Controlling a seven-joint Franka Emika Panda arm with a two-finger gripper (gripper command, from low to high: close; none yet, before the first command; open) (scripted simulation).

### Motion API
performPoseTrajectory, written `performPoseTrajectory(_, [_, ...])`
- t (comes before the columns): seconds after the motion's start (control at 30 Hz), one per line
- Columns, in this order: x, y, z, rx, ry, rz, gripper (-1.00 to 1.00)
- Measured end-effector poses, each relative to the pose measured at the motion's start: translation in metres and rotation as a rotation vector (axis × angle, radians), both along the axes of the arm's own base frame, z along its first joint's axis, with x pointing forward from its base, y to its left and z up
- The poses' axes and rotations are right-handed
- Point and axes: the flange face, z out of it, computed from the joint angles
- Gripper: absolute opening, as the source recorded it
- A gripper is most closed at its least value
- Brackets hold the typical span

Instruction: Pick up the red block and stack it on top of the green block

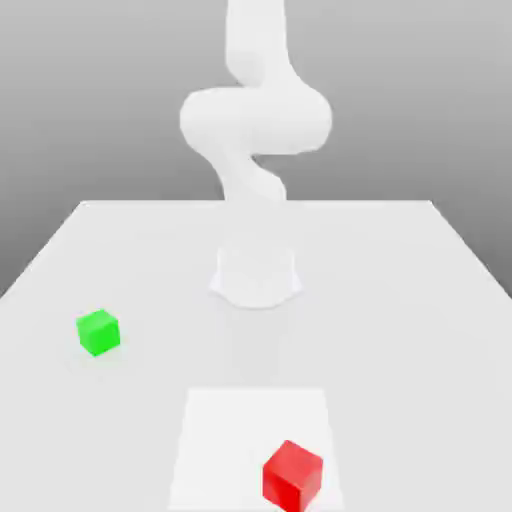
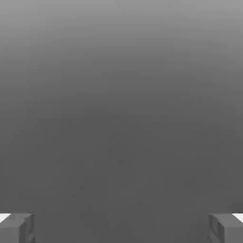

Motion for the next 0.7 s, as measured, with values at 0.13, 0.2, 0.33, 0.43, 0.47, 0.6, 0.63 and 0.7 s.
performPoseTrajectory(0.13, [0.049, 0.007, -0.068, 0.013, 0.116, -0.098, 0.0])
performPoseTrajectory(0.2, [0.068, 0.009, -0.103, 0.022, 0.17, -0.143, 0.0])
performPoseTrajectory(0.33, [0.098, 0.011, -0.177, 0.045, 0.277, -0.228, 0.0])
performPoseTrajectory(0.43, [0.112, 0.012, -0.234, 0.069, 0.356, -0.289, 0.0])
performPoseTrajectory(0.47, [0.115, 0.012, -0.253, 0.078, 0.382, -0.309, 0.0])
performPoseTrajectory(0.6, [0.12, 0.016, -0.327, 0.122, 0.486, -0.385, 0.0])
performPoseTrajectory(0.63, [0.119, 0.017, -0.346, 0.135, 0.511, -0.404, 0.0])
performPoseTrajectory(0.7, [0.116, 0.021, -0.381, 0.162, 0.563, -0.44, 0.0])
